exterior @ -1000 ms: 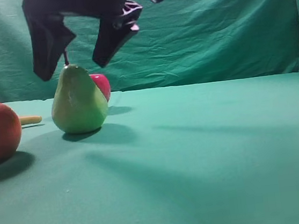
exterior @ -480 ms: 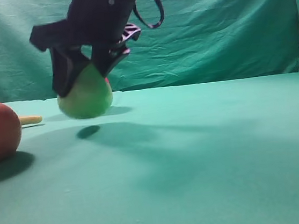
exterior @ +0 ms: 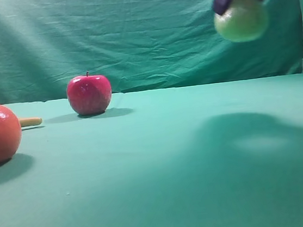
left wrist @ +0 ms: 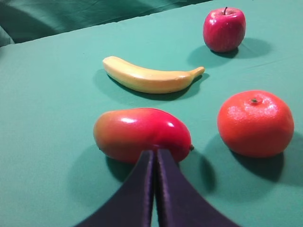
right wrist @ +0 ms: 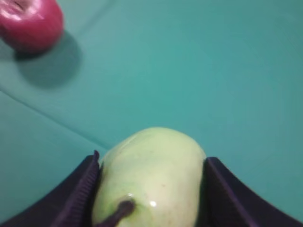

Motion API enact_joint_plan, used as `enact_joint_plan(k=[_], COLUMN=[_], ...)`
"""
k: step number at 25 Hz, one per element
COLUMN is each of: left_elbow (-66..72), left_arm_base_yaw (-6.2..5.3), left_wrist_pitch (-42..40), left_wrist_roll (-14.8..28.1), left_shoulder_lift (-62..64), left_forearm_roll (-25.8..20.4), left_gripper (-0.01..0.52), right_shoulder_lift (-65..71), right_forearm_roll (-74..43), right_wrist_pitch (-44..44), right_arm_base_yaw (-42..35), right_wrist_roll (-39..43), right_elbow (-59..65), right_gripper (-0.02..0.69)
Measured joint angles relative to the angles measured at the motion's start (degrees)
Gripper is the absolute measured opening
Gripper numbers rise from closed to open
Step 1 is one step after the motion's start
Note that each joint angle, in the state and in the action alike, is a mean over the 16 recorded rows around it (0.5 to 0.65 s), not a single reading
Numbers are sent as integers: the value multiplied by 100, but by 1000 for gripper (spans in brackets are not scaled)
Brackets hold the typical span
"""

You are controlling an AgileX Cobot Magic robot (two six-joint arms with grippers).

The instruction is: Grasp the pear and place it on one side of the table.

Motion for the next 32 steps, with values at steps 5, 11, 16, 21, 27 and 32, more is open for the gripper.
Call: enact_joint_plan(k=[5,11,16,21,27,32], left_elbow=[0,0,0,0,0,0], left_arm_base_yaw=[0,0,0,0,0,0], left_wrist_pitch=[0,0,0,0,0,0], left_wrist_roll=[0,0,0,0,0,0], left_shoulder_lift=[0,0,0,0,0,0], left_forearm_roll=[0,0,0,0,0,0], left_gripper=[0,0,0,0,0,0], right_shoulder_lift=[-18,-33,-63,-245,-852,-1746], right_forearm_roll=[-83,-13,93,185,160,100], right_wrist_pitch=[-675,-981,-953,-803,-379,301], right_arm_base_yaw=[-56,-56,-56,-56,-56,-56], right_wrist_roll=[3,3,4,7,12,64], right_elbow=[489,617,612,522,330,172], right_gripper=[438,522,600,651,577,386])
